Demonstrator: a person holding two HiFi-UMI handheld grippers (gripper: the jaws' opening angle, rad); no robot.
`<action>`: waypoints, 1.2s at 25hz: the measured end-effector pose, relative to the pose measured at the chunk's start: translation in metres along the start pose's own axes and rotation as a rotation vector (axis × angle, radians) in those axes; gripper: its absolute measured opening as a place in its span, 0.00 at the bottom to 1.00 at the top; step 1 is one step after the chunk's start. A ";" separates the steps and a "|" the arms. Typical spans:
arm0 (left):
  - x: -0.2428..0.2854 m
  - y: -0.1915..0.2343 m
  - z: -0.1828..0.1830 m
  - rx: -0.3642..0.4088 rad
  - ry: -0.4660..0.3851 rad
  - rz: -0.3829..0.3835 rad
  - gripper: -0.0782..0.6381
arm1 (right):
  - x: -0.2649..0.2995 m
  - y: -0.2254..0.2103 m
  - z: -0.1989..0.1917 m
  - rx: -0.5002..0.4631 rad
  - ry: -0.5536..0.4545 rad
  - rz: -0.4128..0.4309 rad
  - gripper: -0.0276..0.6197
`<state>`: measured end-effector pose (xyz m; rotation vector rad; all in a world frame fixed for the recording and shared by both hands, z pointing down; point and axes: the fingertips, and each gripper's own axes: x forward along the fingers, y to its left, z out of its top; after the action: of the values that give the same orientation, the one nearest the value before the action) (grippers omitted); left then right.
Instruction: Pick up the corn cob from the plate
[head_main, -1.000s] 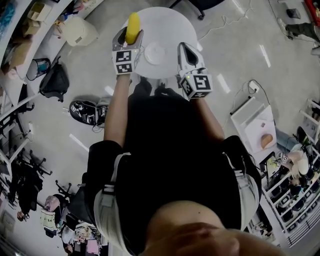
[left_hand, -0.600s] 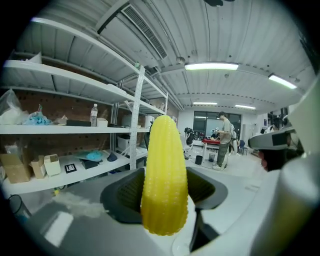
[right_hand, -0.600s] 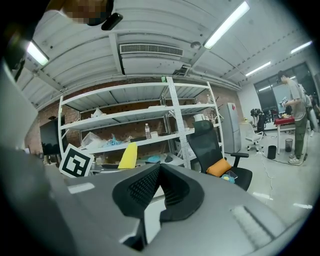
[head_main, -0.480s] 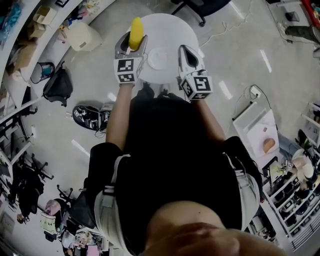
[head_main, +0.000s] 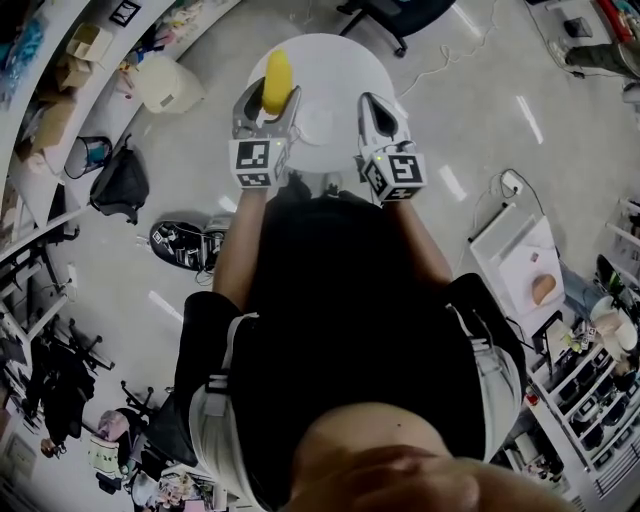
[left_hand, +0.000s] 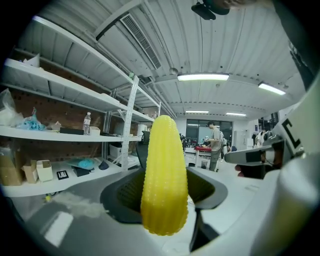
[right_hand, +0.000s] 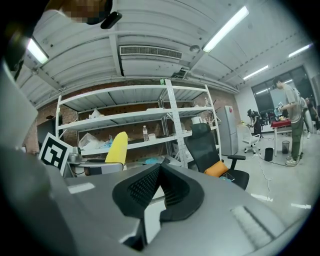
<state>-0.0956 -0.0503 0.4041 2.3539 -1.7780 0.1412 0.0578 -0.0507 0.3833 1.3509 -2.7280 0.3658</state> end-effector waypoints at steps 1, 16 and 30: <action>-0.003 -0.003 0.002 0.003 -0.005 -0.005 0.48 | 0.000 -0.001 0.000 0.000 -0.001 -0.002 0.05; -0.033 -0.024 0.036 -0.001 -0.088 -0.030 0.48 | -0.001 -0.008 0.013 -0.006 -0.029 -0.019 0.05; -0.033 -0.024 0.034 -0.015 -0.095 -0.024 0.48 | 0.003 -0.010 0.007 -0.005 0.001 -0.007 0.05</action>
<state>-0.0831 -0.0198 0.3621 2.4087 -1.7844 0.0132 0.0644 -0.0604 0.3786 1.3582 -2.7205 0.3589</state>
